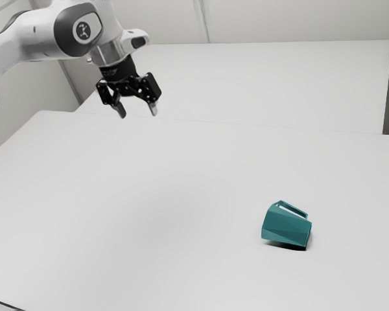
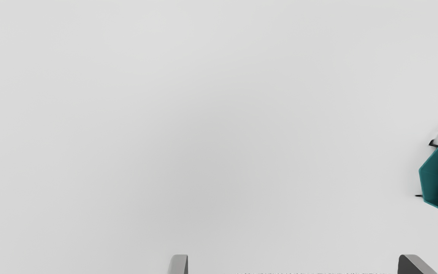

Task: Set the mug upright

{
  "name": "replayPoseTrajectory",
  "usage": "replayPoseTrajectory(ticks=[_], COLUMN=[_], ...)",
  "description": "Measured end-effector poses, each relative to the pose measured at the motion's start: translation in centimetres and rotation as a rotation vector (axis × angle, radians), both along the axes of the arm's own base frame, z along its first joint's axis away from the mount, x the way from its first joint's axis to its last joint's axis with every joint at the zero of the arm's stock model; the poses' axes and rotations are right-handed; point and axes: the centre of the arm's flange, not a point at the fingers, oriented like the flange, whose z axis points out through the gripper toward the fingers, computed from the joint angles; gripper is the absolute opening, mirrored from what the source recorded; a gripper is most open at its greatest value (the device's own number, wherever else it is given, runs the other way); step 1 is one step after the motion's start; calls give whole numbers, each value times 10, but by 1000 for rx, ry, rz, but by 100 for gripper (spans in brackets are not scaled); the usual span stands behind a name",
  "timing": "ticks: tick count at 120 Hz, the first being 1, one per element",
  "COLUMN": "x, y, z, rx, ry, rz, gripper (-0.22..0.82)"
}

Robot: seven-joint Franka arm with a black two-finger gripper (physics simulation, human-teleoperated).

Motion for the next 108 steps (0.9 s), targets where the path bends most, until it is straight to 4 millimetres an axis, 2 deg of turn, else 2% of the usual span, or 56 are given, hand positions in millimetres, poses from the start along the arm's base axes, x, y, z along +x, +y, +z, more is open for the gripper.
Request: replayPoseTrajectory(ticks=[16, 35, 46, 64, 76, 91, 108], x=[0, 9, 13, 8, 10, 14, 15], y=[-5, -5, -8, -43, -60, -83, -98], z=[-33, -96, -121, -162, -191, -213, -239], rx=[-149, -292, -360, -475, -539, -598, -657], ry=[53, 101, 83, 91, 107, 92, 96], rz=[53, 125, 146, 128, 119, 85, 48], gripper=[60, 60, 60, 60, 60, 60, 60])
